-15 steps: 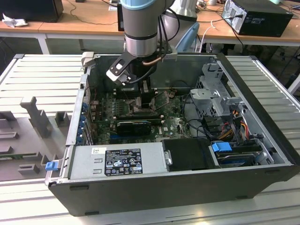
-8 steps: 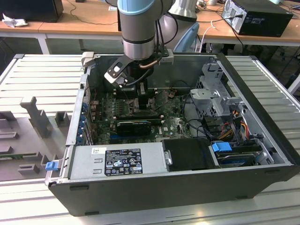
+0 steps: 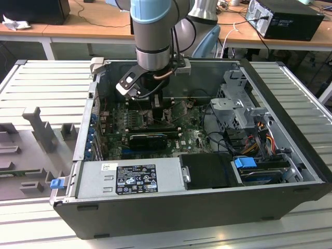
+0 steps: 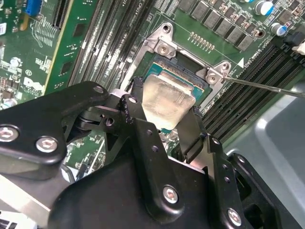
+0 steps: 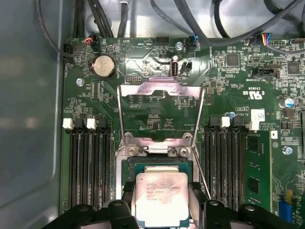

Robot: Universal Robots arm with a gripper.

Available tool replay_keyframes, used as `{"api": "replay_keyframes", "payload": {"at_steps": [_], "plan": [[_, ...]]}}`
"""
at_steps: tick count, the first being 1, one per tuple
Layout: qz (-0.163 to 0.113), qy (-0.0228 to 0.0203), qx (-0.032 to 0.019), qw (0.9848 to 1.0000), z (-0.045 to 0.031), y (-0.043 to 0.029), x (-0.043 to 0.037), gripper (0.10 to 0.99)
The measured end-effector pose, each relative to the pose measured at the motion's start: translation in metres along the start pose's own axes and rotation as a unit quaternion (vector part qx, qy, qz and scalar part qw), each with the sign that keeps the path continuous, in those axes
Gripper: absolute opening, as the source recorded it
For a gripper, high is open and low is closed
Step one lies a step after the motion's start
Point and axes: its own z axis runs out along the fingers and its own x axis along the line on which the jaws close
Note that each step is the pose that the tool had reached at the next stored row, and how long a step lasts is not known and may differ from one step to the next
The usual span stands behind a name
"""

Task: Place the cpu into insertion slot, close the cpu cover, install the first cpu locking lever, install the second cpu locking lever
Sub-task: 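Place the cpu into insertion slot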

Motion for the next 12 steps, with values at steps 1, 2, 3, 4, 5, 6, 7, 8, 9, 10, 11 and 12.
{"api": "replay_keyframes", "payload": {"at_steps": [1, 2, 3, 4, 5, 6, 7, 8, 9, 10, 11, 12], "plan": [[0.000, 0.0003, 0.0000, 1.0000, 0.0013, -0.0001, 0.0000, 0.529], [0.000, 0.0004, 0.0000, 1.0000, 0.0021, -0.0002, 0.0001, 0.529], [0.000, 0.0004, 0.0000, 1.0000, 0.0033, -0.0003, 0.0002, 0.529], [0.000, 0.0003, 0.0001, 1.0000, 0.0044, -0.0004, 0.0003, 0.529], [0.000, 0.0004, 0.0000, 1.0000, 0.0054, -0.0005, 0.0005, 0.529], [0.000, 0.0004, 0.0001, 1.0000, 0.0064, -0.0006, 0.0007, 0.529], [0.000, 0.0004, 0.0000, 1.0000, 0.0073, -0.0006, 0.0009, 0.529], [0.000, 0.0004, 0.0000, 1.0000, 0.0080, -0.0007, 0.0010, 0.529], [0.000, 0.0002, 0.0001, 1.0000, 0.0084, -0.0007, 0.0010, 0.529], [0.000, 0.0003, 0.0001, 1.0000, 0.0085, -0.0008, 0.0010, 0.529], [0.000, 0.0003, 0.0001, 1.0000, 0.0086, -0.0007, 0.0011, 0.529], [0.000, 0.0003, 0.0001, 1.0000, 0.0086, -0.0007, 0.0011, 0.529]]}}
